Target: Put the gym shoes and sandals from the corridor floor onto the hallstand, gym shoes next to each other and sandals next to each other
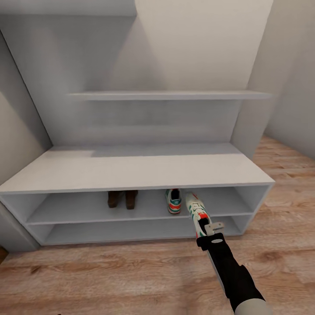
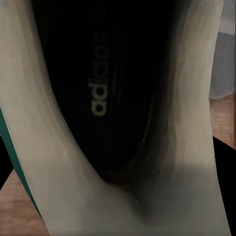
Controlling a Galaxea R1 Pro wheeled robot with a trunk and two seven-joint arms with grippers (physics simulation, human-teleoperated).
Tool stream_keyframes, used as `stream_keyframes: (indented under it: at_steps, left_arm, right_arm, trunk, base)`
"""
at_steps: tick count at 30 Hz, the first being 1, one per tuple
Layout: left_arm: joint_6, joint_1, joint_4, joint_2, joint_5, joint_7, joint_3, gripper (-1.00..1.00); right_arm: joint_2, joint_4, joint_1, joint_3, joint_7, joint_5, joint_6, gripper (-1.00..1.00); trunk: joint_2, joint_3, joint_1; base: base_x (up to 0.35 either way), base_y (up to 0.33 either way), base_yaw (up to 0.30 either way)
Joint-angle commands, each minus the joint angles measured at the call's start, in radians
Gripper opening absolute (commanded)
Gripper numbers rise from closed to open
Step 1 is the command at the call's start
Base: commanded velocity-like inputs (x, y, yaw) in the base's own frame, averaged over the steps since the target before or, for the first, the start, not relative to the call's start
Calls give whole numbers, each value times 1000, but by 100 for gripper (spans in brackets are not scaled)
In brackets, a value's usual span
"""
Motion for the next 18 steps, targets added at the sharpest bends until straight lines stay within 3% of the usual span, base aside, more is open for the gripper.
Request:
stream_keyframes:
  at_steps: [1, 6, 10, 18]
  left_arm:
    - [-2, -1, 0, 0, -6, -6, 8, 100]
    - [-2, -1, 0, 2, -6, -6, 9, 100]
    - [-2, -1, 0, 3, -6, -6, 10, 100]
    - [-2, -1, 0, 2, -7, -6, 10, 100]
  right_arm:
    - [0, -1, 0, 1, -3, 3, 5, -100]
    - [0, -1, 0, 1, -4, 3, 5, -100]
    - [0, -1, 0, 0, -4, 3, 5, -100]
    - [0, -1, 0, 0, -4, 4, 5, -100]
  trunk:
    - [0, -1, 0]
    - [0, -1, 0]
    - [0, -1, 0]
    - [0, -1, 0]
  base:
    - [264, -194, 0]
    - [167, -120, 0]
    - [68, -27, 0]
    - [214, -4, 0]
